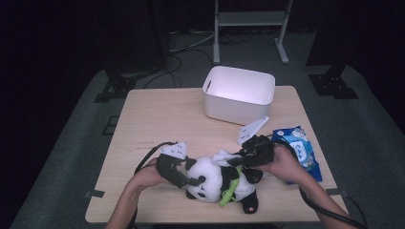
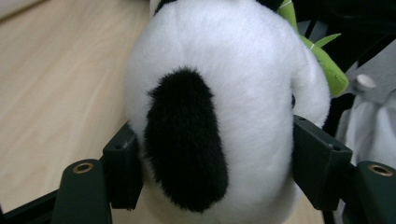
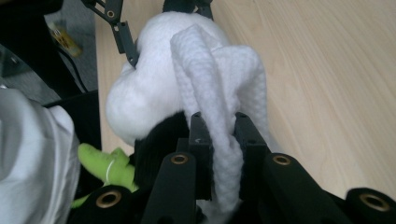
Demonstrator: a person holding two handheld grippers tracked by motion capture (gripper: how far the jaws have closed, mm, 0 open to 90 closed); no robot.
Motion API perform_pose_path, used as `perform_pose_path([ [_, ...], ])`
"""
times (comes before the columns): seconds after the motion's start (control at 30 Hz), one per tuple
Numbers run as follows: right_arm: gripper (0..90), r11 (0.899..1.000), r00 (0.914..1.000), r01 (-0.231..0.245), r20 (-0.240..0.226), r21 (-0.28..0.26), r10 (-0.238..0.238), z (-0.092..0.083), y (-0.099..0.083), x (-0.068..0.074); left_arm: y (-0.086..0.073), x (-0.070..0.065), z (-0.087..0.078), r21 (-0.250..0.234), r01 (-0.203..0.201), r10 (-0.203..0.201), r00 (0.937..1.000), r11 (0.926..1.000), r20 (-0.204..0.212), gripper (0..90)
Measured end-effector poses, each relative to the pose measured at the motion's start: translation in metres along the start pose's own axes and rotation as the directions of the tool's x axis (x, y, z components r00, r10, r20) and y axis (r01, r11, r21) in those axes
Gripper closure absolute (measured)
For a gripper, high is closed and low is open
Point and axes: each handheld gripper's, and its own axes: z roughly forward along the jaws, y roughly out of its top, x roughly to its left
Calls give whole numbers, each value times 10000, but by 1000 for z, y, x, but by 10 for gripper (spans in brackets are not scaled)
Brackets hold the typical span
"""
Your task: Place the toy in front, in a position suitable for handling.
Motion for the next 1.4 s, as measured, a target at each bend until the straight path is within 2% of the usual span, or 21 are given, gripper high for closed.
perform_pose_path([
  [0.13, 793, 9995, 9992, 278, -296, -159, -283, 14, 20, 1, -1, 0, -6, -22, -395, 393, 9979, 9992, -509, 282],
  [0.17, 793, 9990, 9984, 410, -372, -194, -417, 17, 24, 2, -1, 0, -6, -22, -395, 393, 9979, 9992, -509, 282],
  [0.2, 793, 9990, 9983, 408, -407, -167, -415, 21, 28, 3, -1, 1, -9, 16, -497, 497, 9962, 9988, -712, 282],
  [0.27, 793, 9978, 9972, 660, -367, 55, -657, 27, 34, 5, -5, 3, -10, 58, -407, 410, 9963, 9992, -752, 281],
  [0.37, 793, 9969, 9969, 730, -312, 292, -721, 28, 36, 3, -11, 6, -10, -109, -183, 175, 9978, 9998, -640, 279],
  [0.57, 793, 9992, 9993, 331, 137, 211, -334, 4, 19, -7, -13, 8, -10, -192, -34, 23, 9985, 9998, -549, 271],
  [0.67, 793, 9999, 9993, -59, 378, 128, 54, -10, 7, -10, -15, 9, -10, -220, 68, -79, 9987, 9997, -498, 266],
  [0.7, 793, 9999, 9993, -59, 378, 128, 54, -10, 7, -10, -15, 9, -10, -220, 68, -79, 9987, 9997, -498, 265],
  [0.8, 794, 9994, 9978, -336, 582, 62, 332, -23, -9, -14, -15, 10, -9, -271, 213, -225, 9988, 9994, -441, 258],
  [0.97, 793, 9977, 9968, -657, 438, -190, 665, -28, -24, -15, -14, 10, -9, -273, 378, -388, 9985, 9989, -383, 229],
  [1.17, 796, 9952, 9956, -904, 220, -387, 912, -26, -36, -8, -11, 9, -8, -86, 662, -665, 9971, 9978, -382, 161],
  [1.23, 797, 9953, 9958, -880, 220, -401, 889, -26, -38, -6, -10, 9, -9, -156, 917, -920, 9956, 9957, -192, 117],
  [1.27, 797, 9953, 9957, -886, 228, -378, 895, -26, -39, -5, -10, 10, -11, -332, 1223, -1224, 9925, 9919, -11, 111],
  [1.3, 797, 9955, 9961, -875, 119, -366, 880, -27, -39, -4, -11, 13, -14, -532, 1667, -1657, 9859, 9846, 218, 114],
  [1.33, 797, 9955, 9962, -866, -1, -384, 867, -27, -40, -2, -11, 13, -15, -603, 1761, -1745, 9842, 9825, 298, 119],
  [1.4, 796, 9961, 9967, -809, 34, -350, 811, -28, -40, 3, -12, 12, -14, -546, 1586, -1568, 9870, 9858, 346, 128],
])
